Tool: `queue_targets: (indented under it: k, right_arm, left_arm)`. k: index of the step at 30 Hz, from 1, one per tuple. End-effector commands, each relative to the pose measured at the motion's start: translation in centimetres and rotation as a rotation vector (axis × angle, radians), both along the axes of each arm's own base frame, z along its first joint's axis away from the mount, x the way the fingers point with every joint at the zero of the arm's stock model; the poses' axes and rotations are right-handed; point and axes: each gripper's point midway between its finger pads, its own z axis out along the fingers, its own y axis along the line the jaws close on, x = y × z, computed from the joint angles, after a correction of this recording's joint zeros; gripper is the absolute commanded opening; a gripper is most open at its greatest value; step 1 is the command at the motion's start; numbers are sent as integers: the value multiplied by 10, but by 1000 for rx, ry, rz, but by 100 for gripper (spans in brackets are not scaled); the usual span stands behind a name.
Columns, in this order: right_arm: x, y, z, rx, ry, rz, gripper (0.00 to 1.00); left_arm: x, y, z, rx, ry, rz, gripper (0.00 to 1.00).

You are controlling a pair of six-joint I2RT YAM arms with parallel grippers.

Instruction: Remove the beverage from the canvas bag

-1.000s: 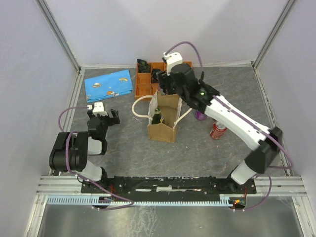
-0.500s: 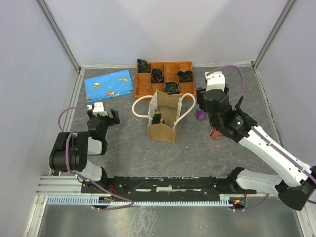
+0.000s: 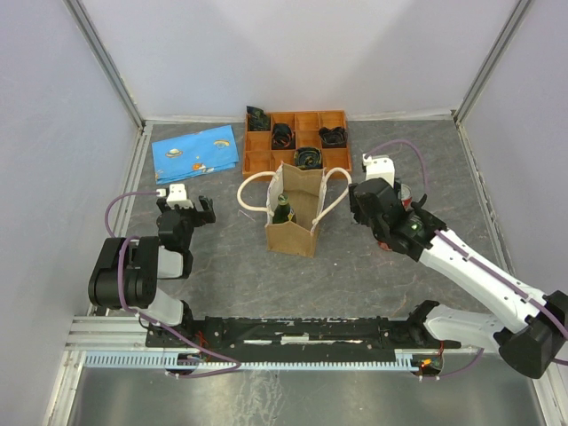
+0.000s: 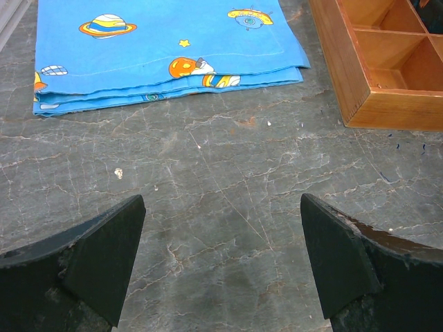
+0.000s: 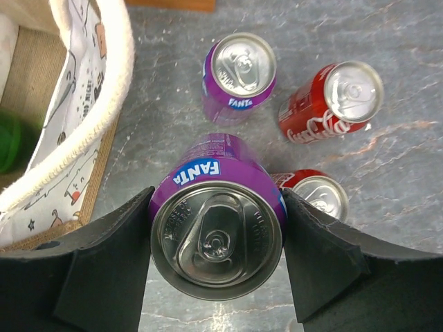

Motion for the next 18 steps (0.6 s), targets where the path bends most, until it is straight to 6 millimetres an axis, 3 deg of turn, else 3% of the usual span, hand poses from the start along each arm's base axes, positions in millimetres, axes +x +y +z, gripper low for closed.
queue_targets:
  k: [1, 6, 18]
  right_arm:
    - [14, 16, 3, 115, -30, -10, 0]
    - [20, 20, -25, 160, 49, -5, 0]
    - [25, 18, -61, 182, 162, -11, 0]
  left_arm:
    - [4, 2, 13, 38, -48, 1, 99]
    - [4, 2, 13, 38, -48, 2, 99]
    - [4, 2, 13, 38, -47, 2, 99]
